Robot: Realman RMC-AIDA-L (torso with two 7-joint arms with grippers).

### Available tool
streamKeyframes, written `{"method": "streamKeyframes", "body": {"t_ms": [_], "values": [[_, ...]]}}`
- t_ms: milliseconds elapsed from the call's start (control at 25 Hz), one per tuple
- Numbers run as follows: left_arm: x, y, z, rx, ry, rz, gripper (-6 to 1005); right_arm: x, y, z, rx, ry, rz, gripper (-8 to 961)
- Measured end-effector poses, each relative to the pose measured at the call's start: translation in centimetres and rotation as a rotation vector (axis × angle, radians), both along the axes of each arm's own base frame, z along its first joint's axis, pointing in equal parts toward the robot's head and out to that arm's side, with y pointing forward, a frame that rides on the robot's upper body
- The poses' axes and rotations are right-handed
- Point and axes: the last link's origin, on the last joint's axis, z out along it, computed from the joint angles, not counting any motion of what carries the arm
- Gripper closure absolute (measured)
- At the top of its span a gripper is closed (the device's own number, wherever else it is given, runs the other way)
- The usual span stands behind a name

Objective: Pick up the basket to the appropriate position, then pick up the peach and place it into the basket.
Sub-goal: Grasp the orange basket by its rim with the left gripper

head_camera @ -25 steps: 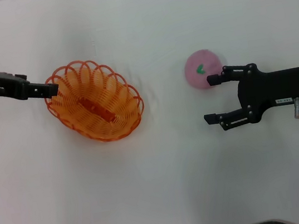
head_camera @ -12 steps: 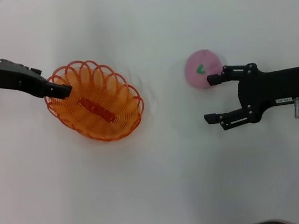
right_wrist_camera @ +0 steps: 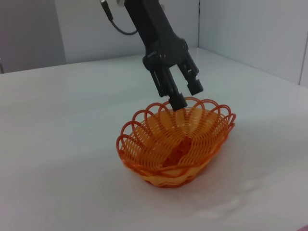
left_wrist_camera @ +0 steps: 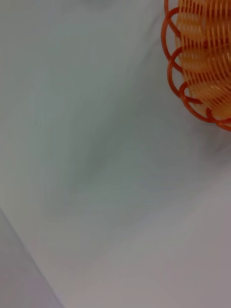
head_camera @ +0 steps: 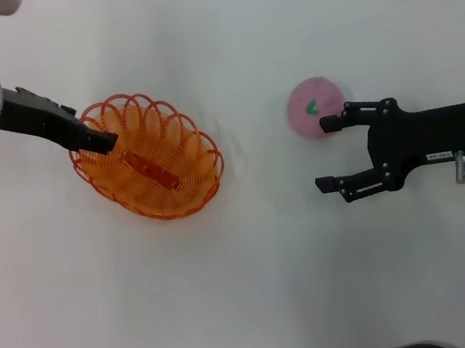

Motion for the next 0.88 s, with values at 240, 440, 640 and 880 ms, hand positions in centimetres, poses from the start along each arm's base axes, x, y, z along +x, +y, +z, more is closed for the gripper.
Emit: {"method": "streamKeyframes", "body": {"t_ms": [240,440,640,880], "values": [[-0.1,0.3,-0.3,0.007,0.009,-0.012,202,0.0,0.0,0.0,0.000,0.001,0.000,13],[0.0,0.4,-0.7,0.012,0.018,-0.025,244,0.0,0.0,0.0,0.000,0.001,-0.001,13],[-0.4,0.7,-1.3,0.011,0.045,-0.022,251,0.0,0.0,0.0,0.001,0.001,-0.002,13],[-0.6,0.8,-1.6,0.020,0.061,-0.014,290,0.1,-0.1,0.0,0.001,0.002,-0.004,13]]}}
